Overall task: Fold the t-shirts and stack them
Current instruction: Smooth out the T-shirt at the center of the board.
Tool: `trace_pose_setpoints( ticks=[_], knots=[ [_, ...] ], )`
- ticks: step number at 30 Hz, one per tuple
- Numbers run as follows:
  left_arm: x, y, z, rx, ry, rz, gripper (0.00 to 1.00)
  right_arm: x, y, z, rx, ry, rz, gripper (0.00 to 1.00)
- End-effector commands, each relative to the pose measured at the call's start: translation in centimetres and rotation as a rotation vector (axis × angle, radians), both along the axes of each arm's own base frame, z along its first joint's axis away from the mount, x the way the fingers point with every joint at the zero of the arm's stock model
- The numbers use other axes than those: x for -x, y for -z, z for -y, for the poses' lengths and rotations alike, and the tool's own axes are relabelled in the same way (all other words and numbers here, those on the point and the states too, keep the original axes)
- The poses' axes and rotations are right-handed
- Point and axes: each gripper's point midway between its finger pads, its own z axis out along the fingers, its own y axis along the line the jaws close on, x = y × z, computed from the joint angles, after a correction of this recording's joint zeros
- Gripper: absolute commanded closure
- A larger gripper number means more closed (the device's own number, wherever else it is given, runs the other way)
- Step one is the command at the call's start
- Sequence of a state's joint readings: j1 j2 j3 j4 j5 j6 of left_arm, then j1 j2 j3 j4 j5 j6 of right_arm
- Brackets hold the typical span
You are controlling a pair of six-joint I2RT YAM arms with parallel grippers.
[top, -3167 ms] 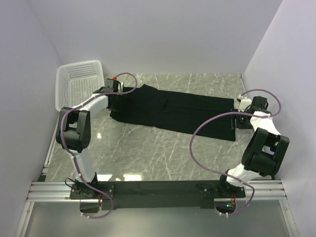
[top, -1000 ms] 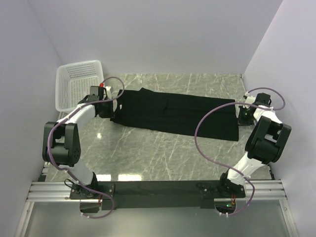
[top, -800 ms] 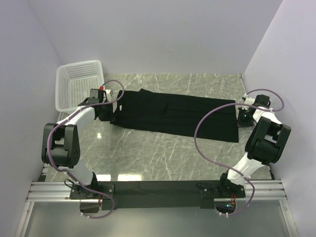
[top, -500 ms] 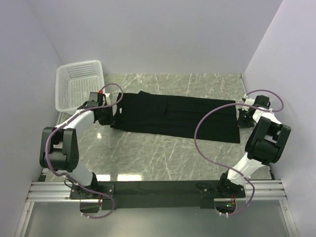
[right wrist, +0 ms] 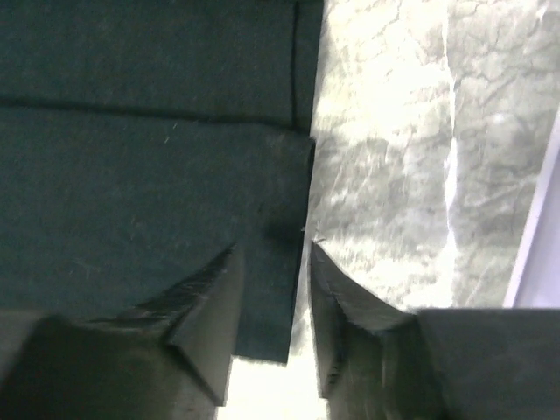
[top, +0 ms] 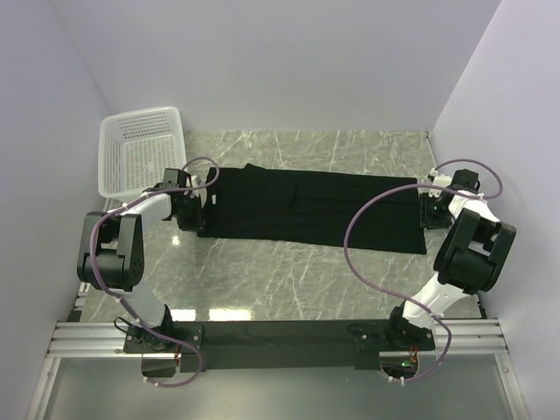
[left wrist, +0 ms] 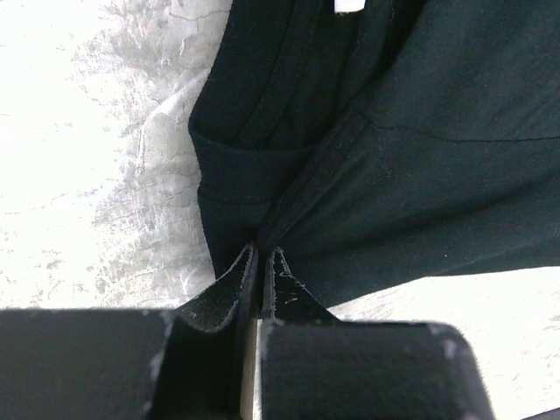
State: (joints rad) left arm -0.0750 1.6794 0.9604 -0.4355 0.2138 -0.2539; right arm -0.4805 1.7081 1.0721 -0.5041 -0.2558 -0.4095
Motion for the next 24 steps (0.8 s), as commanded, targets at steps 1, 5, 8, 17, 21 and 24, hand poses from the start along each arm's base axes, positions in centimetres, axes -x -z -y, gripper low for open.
trace_pose_setpoints(
  ticks=[1,5,8,17,21,24],
  knots=[
    [0.0,-0.6,0.1,0.017,-0.006,0.004,0.99,0.9,-2.7,-0.3,0.021,-0.047,0.045,0.54],
    [-0.1,-1.1,0.3,0.027,-0.002,0.017,0.99,2.1,-3.2,-1.4,-0.002,-0.097,0.04,0.47],
    [-0.3,-1.7,0.4,0.034,0.003,0.036,0.99,2.9,-2.8,-2.2,-0.039,-0.113,0.01,0.47],
    [-0.6,-2.8,0.3,0.031,0.006,0.071,0.99,4.4,0.7,-2.4,-0.096,-0.065,-0.112,0.47],
    [-0.7,-2.8,0.3,0.027,0.012,0.071,0.99,4.1,0.9,-1.3,-0.054,-0.023,-0.113,0.49],
    [-0.8,-2.9,0.2,0.02,0.015,0.075,0.99,4.2,0.3,-0.2,-0.017,0.007,-0.102,0.49]
  ],
)
